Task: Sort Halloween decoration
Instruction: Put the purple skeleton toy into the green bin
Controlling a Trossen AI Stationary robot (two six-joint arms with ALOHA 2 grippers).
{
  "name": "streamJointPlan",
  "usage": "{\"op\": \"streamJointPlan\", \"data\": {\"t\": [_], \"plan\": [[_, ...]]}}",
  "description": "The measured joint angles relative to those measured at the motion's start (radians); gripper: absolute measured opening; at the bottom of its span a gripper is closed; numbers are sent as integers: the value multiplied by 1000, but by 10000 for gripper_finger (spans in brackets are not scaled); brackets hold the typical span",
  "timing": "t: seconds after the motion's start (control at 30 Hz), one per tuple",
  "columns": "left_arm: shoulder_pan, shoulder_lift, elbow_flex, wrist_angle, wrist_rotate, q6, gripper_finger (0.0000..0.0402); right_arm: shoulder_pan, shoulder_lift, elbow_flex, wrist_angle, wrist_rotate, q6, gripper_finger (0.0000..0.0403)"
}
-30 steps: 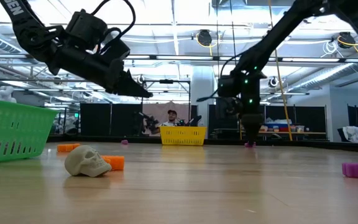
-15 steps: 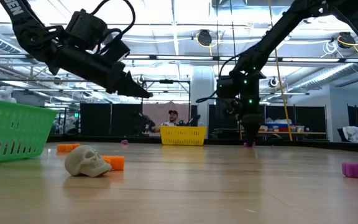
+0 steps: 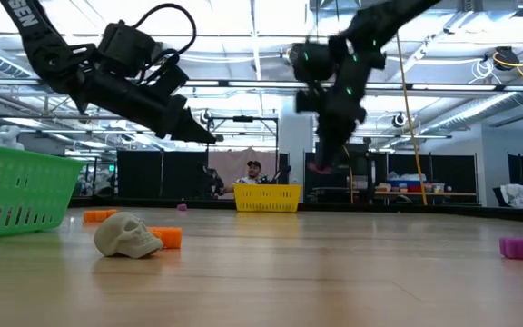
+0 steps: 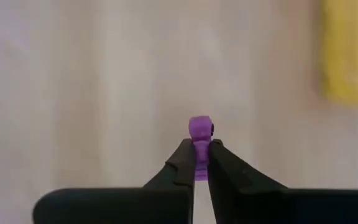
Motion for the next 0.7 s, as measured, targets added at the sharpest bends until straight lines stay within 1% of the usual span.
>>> {"op": "streamJointPlan", "data": {"t": [0.13, 0.27, 0.37, 0.43, 0.57, 0.63, 0.7], "plan": [[0, 0, -72, 145, 2, -25, 13, 189, 0, 0, 142, -1, 92, 11], [0, 0, -147, 259, -4, -32, 13, 351, 0, 0, 379, -1, 196, 11], [0, 0, -186, 311, -12, -54, 13, 436, 3, 0, 562, 3, 265, 11], [0, 0, -205, 340, -35, -52, 13, 476, 22, 1, 692, 29, 280, 11], [1, 0, -211, 347, -93, -47, 13, 518, 86, 1, 903, 28, 282, 11], [1, 0, -211, 349, -96, -47, 13, 522, 120, 2, 980, 27, 299, 11], [2, 0, -211, 350, -98, -47, 13, 521, 160, 25, 1016, 27, 329, 11]]}}
